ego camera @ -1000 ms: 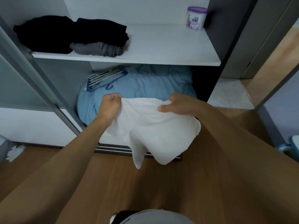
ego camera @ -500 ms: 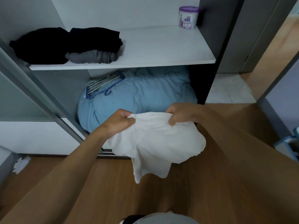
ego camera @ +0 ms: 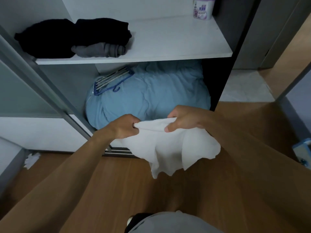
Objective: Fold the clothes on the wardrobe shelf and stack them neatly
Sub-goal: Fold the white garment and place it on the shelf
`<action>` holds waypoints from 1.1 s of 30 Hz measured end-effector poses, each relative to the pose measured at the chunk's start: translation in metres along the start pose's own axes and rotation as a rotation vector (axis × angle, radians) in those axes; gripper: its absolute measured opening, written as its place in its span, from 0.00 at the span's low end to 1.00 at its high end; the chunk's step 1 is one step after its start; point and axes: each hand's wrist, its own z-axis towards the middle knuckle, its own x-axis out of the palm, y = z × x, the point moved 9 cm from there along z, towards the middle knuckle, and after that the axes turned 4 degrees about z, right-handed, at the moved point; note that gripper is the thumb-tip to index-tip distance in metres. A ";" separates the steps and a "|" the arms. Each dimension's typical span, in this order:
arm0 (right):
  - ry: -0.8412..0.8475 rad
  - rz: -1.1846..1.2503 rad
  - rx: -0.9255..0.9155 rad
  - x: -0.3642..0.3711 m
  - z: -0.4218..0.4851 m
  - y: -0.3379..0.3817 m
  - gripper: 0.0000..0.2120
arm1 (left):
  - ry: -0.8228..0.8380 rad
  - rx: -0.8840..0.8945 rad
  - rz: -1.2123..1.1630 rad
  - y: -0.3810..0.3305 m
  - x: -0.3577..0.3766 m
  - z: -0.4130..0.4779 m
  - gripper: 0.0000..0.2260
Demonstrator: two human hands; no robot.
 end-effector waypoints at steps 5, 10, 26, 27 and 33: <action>-0.023 -0.103 -0.157 -0.006 -0.002 0.031 0.17 | -0.442 0.028 -0.094 -0.002 -0.032 0.004 0.08; -0.093 -0.085 -0.275 -0.020 -0.002 0.051 0.15 | -0.475 -0.084 -0.620 -0.016 -0.021 0.009 0.10; -0.192 -0.140 -0.058 -0.060 0.007 0.017 0.17 | 0.207 0.059 -0.783 -0.073 0.083 0.000 0.22; -0.246 -0.082 -0.061 -0.068 0.008 0.013 0.16 | 0.200 0.054 -0.810 -0.073 0.085 0.000 0.21; -0.496 0.173 0.112 -0.073 0.001 -0.044 0.20 | 0.101 0.025 -1.176 -0.062 0.081 0.000 0.20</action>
